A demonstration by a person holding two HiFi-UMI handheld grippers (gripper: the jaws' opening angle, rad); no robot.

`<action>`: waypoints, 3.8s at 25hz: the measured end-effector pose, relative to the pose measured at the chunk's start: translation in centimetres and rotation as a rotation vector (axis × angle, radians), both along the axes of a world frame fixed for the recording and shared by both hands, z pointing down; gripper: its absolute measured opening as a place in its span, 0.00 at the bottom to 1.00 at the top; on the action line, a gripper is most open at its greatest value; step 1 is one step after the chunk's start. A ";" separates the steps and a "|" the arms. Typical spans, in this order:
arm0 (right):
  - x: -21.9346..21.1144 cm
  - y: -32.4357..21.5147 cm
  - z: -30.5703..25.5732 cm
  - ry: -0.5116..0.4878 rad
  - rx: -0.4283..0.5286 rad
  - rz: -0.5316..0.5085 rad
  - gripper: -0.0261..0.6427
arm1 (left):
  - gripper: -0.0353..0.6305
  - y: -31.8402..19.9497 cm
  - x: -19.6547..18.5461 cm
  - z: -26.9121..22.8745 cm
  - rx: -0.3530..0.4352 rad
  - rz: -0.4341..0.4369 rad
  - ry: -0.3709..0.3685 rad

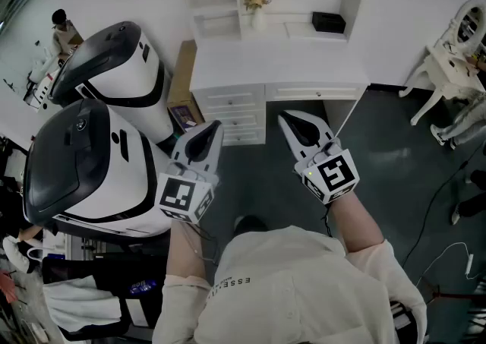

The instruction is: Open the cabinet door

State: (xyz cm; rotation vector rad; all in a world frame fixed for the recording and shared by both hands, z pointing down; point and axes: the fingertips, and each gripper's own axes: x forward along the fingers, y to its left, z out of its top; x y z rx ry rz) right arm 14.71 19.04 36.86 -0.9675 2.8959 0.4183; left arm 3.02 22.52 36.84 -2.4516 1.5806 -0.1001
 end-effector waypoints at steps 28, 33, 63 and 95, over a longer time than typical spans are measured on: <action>2.2 -6.1 1.0 -0.048 -0.089 0.073 0.06 | 0.34 -6.4 0.9 -0.6 0.004 -0.005 -0.016; 1.0 -10.5 1.1 -0.048 -0.098 0.095 0.06 | 0.34 -11.0 -0.3 -0.3 -0.005 0.005 -0.019; -16.5 -51.1 -4.2 -0.016 -0.041 0.223 0.06 | 0.34 -52.9 -18.0 -5.8 0.041 0.118 -0.060; -14.6 -70.0 -10.5 0.017 0.000 0.055 0.06 | 0.33 -75.3 -13.5 -35.3 0.405 -0.088 -0.361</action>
